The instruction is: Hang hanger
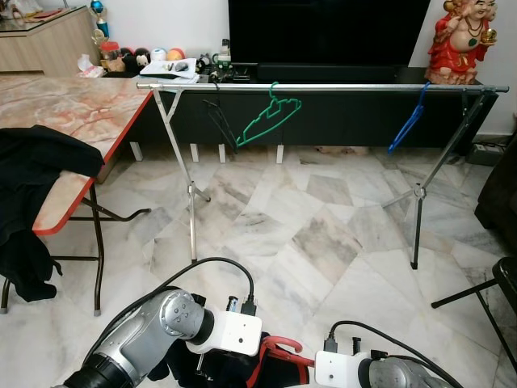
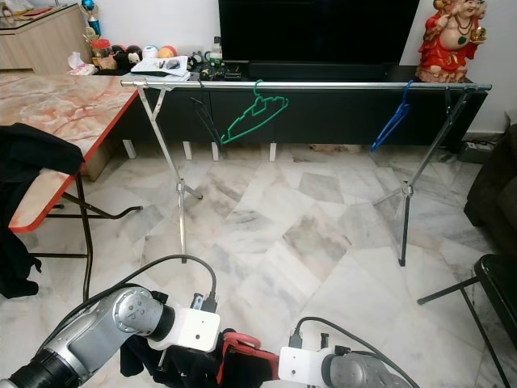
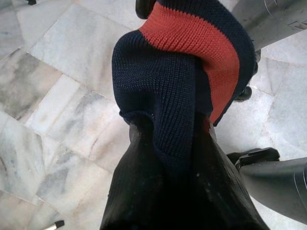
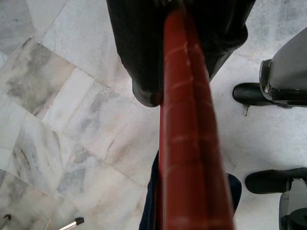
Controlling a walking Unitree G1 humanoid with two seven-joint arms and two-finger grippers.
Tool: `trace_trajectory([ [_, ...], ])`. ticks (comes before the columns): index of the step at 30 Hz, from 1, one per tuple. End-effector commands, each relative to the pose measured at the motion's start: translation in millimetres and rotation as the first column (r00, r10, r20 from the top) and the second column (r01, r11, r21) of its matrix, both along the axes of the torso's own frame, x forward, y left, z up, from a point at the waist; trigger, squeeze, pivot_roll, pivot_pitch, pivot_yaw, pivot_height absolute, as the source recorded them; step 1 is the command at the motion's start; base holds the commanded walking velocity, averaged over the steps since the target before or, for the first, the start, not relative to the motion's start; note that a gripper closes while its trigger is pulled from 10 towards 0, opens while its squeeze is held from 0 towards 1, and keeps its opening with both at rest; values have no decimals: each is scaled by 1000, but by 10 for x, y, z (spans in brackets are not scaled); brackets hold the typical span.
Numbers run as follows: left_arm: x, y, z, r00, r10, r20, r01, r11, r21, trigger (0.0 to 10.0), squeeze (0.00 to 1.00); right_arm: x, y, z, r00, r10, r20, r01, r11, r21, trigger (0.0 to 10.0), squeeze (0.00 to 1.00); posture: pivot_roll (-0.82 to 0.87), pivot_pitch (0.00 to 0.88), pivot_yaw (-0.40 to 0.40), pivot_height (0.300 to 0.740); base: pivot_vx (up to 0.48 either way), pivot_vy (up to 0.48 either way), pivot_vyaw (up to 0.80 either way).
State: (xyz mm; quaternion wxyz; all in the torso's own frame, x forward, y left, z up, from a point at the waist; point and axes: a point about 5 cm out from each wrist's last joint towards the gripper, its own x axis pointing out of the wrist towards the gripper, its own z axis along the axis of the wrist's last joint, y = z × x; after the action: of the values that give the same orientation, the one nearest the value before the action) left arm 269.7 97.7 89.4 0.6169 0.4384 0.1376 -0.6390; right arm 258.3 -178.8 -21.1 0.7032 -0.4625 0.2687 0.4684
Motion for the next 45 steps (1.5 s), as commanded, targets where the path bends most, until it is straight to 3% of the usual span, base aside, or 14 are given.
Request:
trace_trajectory([
  [1, 17, -63, 137, 999, -18, 36, 20, 998, -54, 10000, 0, -73, 36, -64, 999, 11, -30, -11, 1000, -1, 0, 0, 107, 57, -21, 740, 0, 0, 0],
  [14, 18, -75, 141, 999, -21, 31, 23, 998, -57, 10000, 0, -75, 53, -63, 999, 10, -31, -10, 1000, 11, 0, 0, 105, 60, -21, 740, 0, 0, 0],
  [15, 17, -76, 139, 999, -21, 27, 22, 998, -57, 10000, 110, -74, 54, -63, 999, 11, -31, -10, 1000, 11, 0, 0, 105, 60, -21, 740, 0, 0, 0],
  [17, 12, -78, 136, 1000, -21, 20, 22, 998, -58, 10000, 855, -74, 55, -62, 999, 10, -30, -10, 1000, 13, 0, 0, 105, 61, -22, 740, 0, 0, 0],
  [18, 9, -80, 133, 1000, -21, 16, 22, 998, -59, 10000, 1000, -74, 58, -62, 1000, 11, -30, -10, 1000, 15, 0, 0, 105, 61, -22, 740, 0, 0, 0],
  [45, 30, -3, 147, 999, -18, 29, 18, 1000, -16, 10000, 1000, 27, 30, -28, 991, -102, 85, 101, 995, 11, 0, 0, 105, 57, -20, 740, 0, 0, 0],
])
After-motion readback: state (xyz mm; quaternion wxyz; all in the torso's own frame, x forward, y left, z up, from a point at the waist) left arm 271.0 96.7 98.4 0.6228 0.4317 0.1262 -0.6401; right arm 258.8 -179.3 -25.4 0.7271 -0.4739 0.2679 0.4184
